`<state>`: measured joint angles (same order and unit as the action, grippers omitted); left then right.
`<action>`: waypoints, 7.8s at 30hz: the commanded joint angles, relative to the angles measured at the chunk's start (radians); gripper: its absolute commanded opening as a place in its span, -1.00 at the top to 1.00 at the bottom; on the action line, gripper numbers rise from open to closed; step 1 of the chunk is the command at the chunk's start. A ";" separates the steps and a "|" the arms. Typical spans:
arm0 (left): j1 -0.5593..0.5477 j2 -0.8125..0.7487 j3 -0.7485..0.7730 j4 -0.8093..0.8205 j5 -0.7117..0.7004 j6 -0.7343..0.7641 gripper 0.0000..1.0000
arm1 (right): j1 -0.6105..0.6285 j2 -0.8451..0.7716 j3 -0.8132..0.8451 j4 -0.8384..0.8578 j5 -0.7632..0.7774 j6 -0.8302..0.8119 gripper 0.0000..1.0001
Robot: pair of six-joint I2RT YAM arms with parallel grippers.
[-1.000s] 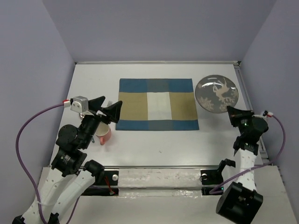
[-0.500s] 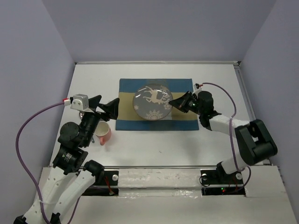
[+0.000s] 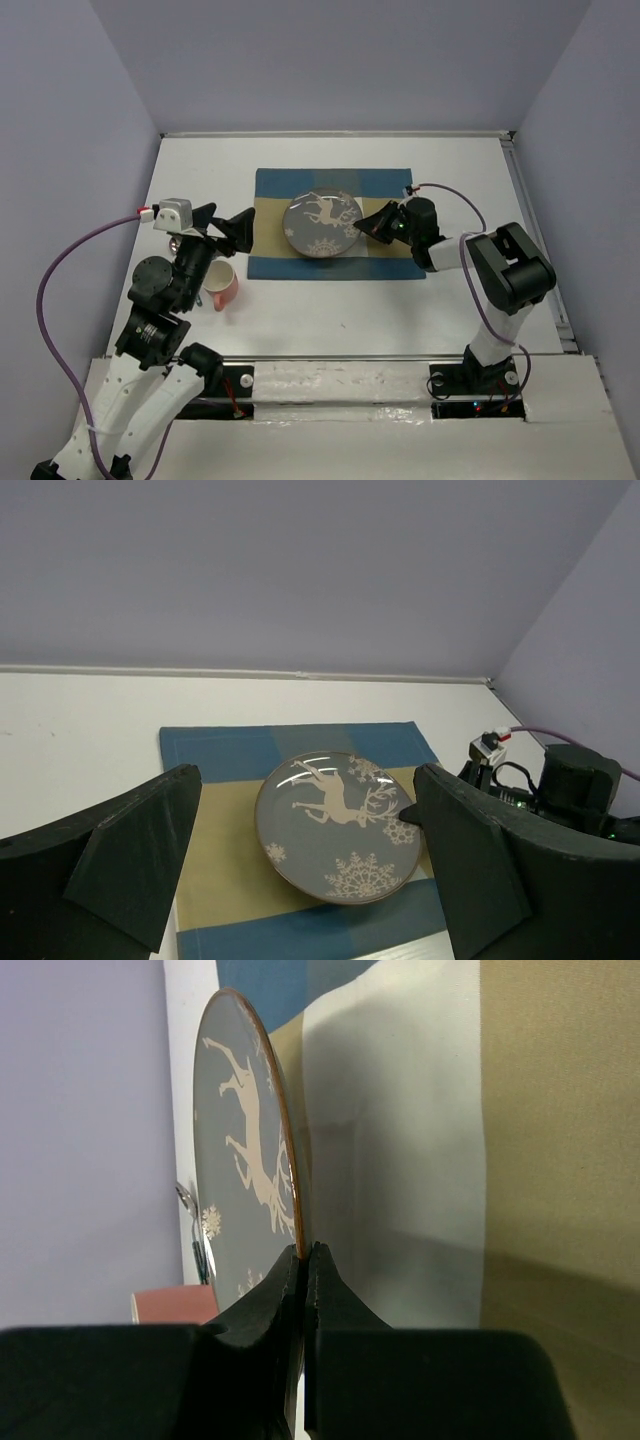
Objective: Set the dinner table for one person
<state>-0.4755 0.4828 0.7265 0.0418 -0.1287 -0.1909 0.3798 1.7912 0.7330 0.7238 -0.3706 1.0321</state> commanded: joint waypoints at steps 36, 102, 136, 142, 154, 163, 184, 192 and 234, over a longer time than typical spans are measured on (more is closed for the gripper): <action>0.018 -0.019 -0.002 0.038 0.001 0.011 -0.98 | 0.008 -0.033 0.092 -0.257 0.177 -0.153 -0.89; 0.110 -0.190 -0.027 0.058 -0.097 -0.018 -0.98 | 0.322 -0.024 0.821 -0.845 0.760 -0.825 1.00; 0.081 -0.136 -0.021 0.047 -0.097 -0.031 -0.98 | -0.150 0.316 1.151 -1.135 0.545 -0.891 1.00; 0.081 -0.135 -0.021 0.046 -0.100 -0.033 -0.98 | -0.159 0.355 1.171 -1.147 0.536 -0.882 1.00; 0.087 -0.119 -0.018 0.036 -0.130 -0.035 -0.98 | -0.177 0.392 1.230 -1.187 0.522 -0.869 0.25; 0.100 -0.067 -0.012 0.007 -0.189 -0.056 -0.98 | -0.186 0.347 1.267 -1.218 0.495 -0.856 -0.11; 0.218 0.486 0.070 -0.318 -0.327 -0.051 -0.98 | 0.008 -0.660 0.140 -0.623 0.265 -0.534 -0.12; 0.290 0.779 0.139 -0.312 -0.238 -0.015 -0.60 | 0.008 -0.831 -0.018 -0.597 0.245 -0.527 -0.12; 0.420 1.030 0.286 -0.347 -0.141 0.015 1.00 | 0.008 -0.846 -0.043 -0.603 0.254 -0.550 -0.10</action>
<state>-0.0486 1.6840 0.9977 -0.2993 -0.2398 -0.1734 0.3840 0.9279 0.7033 0.0624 -0.1143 0.4934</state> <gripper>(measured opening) 0.081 0.553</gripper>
